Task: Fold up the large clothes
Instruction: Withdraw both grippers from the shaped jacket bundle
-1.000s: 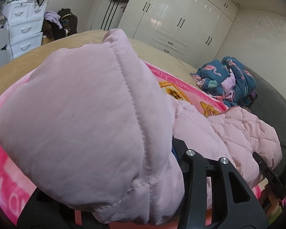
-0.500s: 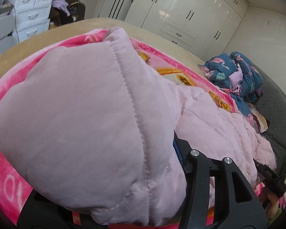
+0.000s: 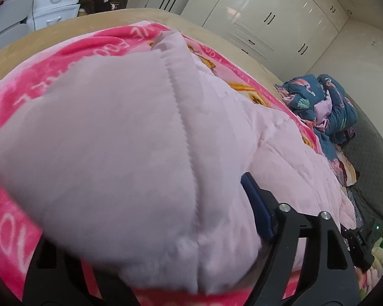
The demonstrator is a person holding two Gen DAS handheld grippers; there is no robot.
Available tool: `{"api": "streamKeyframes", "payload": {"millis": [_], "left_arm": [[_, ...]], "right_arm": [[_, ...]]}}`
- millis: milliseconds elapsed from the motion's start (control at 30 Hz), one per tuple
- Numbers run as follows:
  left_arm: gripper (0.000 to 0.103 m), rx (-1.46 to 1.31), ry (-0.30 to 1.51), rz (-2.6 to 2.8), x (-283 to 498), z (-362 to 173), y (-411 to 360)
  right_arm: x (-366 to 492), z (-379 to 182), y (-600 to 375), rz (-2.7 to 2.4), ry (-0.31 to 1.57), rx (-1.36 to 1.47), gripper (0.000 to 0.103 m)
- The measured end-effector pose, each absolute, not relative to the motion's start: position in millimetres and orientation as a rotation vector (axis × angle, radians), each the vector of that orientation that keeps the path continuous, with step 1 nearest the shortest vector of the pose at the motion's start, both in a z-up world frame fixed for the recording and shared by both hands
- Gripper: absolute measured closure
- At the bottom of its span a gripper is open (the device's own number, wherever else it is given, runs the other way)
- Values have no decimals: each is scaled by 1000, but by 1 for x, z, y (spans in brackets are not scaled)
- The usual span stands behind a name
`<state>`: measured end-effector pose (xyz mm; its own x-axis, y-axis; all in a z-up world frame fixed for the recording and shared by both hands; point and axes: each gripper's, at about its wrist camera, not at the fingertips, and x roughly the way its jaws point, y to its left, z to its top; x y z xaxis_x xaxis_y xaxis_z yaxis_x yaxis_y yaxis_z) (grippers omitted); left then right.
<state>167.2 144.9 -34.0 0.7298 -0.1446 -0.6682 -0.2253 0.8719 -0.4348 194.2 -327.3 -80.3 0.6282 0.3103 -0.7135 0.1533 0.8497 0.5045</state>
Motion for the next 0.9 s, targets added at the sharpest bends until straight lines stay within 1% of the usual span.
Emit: {"api": "streamKeyframes", "payload": {"millis": [33, 267, 333, 667, 800, 900], "left_arm": [[25, -522, 759, 52, 163, -33, 145], [16, -471, 712, 96, 126, -15, 143], [9, -441, 673, 116, 108, -4, 141], [9, -332, 521, 116, 30, 50, 122], [9, -305, 491, 105, 10, 65, 105], [9, -298, 480, 69, -3, 74, 90]], "right_arm": [[189, -78, -331, 97, 897, 563, 5], [149, -49, -348, 75, 823, 467, 4], [137, -35, -349, 70, 784, 420, 4], [75, 34, -325, 156, 561, 213, 4], [46, 49, -304, 214, 511, 164, 4], [30, 50, -288, 261, 517, 142, 4]]}}
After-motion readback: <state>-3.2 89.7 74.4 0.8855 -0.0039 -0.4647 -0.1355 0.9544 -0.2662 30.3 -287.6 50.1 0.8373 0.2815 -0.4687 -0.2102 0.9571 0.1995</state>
